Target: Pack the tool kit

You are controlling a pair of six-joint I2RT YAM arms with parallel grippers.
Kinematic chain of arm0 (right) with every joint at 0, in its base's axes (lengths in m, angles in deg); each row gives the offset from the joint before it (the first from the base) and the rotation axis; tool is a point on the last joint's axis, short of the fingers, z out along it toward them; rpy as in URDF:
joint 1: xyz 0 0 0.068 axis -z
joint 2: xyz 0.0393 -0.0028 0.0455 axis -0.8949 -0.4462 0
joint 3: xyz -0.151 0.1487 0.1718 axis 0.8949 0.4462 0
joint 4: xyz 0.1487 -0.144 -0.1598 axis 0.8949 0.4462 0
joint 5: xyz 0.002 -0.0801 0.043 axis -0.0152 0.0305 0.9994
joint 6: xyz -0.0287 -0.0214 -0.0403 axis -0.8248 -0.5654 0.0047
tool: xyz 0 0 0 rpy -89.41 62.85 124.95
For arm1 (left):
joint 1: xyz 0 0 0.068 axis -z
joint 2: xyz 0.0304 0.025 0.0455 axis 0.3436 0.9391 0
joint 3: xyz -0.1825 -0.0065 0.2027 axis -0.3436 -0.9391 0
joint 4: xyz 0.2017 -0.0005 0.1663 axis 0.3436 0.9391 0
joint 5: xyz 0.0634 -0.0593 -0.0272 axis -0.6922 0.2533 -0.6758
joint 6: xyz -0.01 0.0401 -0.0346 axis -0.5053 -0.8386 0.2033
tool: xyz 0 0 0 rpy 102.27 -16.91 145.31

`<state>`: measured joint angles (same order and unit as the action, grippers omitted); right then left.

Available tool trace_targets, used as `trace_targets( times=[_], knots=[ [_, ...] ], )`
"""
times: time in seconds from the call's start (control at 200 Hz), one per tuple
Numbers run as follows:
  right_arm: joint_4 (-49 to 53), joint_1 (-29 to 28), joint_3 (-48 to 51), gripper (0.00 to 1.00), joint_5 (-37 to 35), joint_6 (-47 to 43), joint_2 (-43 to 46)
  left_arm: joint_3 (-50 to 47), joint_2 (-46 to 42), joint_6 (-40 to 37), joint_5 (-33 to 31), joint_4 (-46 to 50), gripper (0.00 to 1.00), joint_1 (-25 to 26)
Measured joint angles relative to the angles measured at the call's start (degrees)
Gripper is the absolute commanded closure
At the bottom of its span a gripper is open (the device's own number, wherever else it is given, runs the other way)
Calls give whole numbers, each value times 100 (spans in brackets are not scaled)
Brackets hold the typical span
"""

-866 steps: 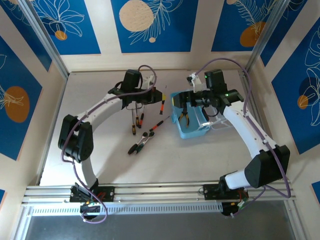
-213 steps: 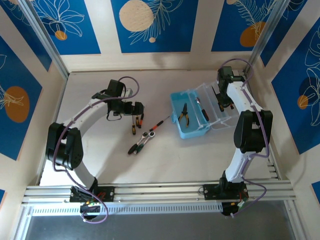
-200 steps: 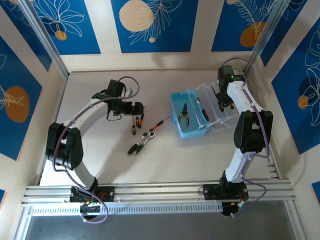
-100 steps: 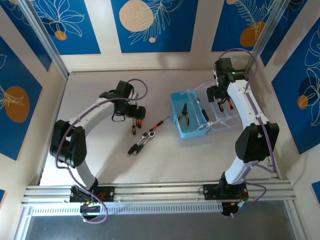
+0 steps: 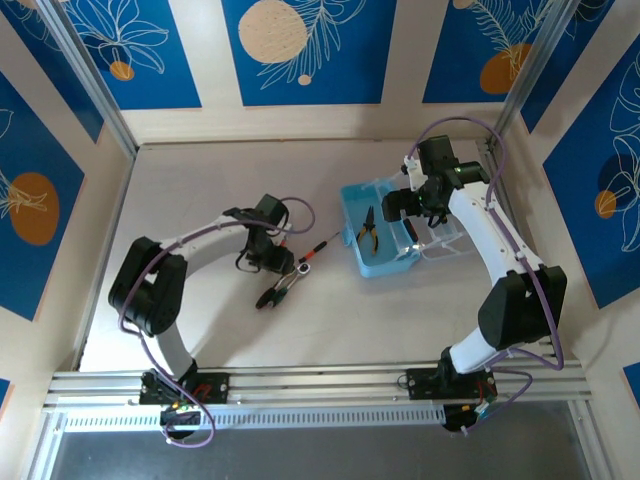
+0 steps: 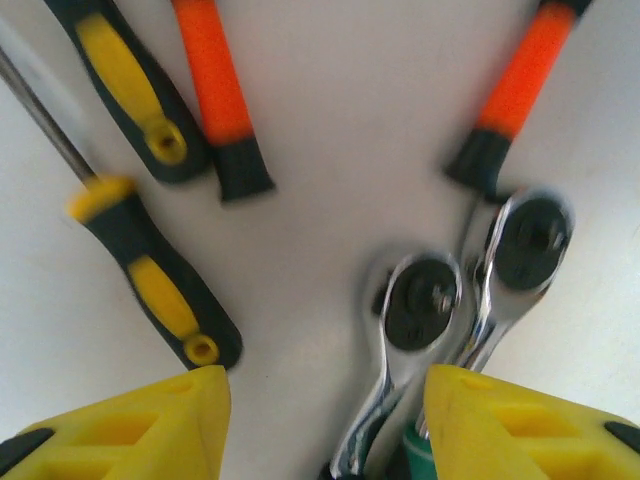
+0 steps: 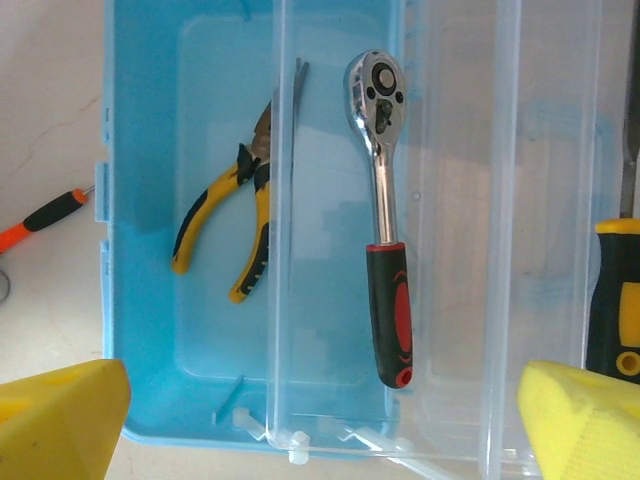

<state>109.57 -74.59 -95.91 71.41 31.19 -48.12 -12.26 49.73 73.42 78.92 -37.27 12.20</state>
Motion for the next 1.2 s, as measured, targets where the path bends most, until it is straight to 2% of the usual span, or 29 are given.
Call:
trace_targets(
  times=[0.125, 0.28, 0.62, 1.201],
  knots=[
    [-57, 0, 0, 1, 72, 0, -2, -282, -55, 2, 129, -48, 49, 144],
    [-96, -33, 0, 1, 144, 4, -13, -354, -79, 39, 138, -160, 56, 212],
    [-144, -103, 0, 1, 262, 20, -46, -109, 387, 98, -162, -210, 69, 225],
    [-146, -328, 31, 1, 275, 85, -33, -94, 385, 221, -348, -170, 100, 234]
  ],
)
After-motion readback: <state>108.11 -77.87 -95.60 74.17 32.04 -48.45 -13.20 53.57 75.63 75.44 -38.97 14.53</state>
